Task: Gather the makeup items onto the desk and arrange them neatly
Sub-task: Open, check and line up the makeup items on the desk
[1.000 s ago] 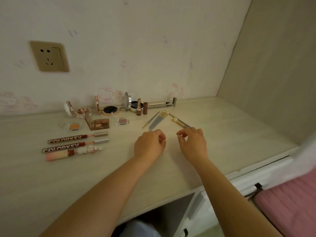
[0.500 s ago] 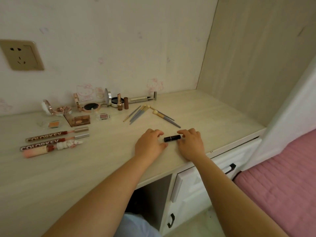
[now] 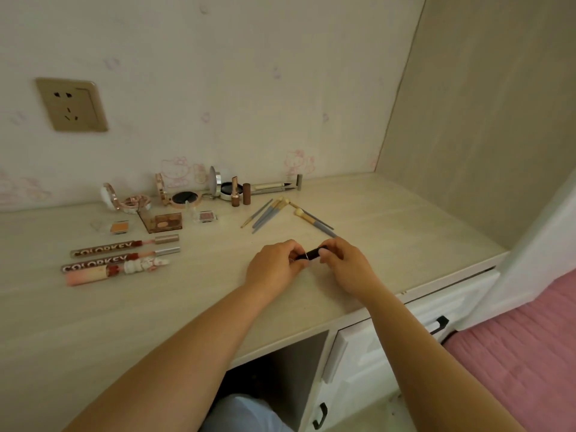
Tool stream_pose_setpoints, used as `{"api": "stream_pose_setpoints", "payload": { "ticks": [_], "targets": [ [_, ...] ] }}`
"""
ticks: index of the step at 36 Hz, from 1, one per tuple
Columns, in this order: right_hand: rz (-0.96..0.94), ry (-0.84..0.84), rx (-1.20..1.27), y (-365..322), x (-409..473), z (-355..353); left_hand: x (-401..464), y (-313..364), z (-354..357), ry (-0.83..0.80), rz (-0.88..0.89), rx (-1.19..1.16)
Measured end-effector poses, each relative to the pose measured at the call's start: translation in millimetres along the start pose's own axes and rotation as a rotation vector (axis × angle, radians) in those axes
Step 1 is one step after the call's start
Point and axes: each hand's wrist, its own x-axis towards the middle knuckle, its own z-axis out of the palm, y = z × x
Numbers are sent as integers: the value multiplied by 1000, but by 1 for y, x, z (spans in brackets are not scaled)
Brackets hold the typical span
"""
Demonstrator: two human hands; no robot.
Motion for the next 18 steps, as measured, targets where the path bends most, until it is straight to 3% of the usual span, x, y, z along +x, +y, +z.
{"api": "stream_pose_setpoints", "payload": {
  "ticks": [7, 14, 18],
  "targets": [
    [71, -92, 389, -45, 6, 68, -24, -37, -41, 171, -54, -7],
    [151, -85, 563, -86, 15, 128, -41, -74, -80, 297, -128, 11],
    [114, -76, 538, -99, 16, 150, -46, -88, -90, 343, -150, 69]
  ]
}}
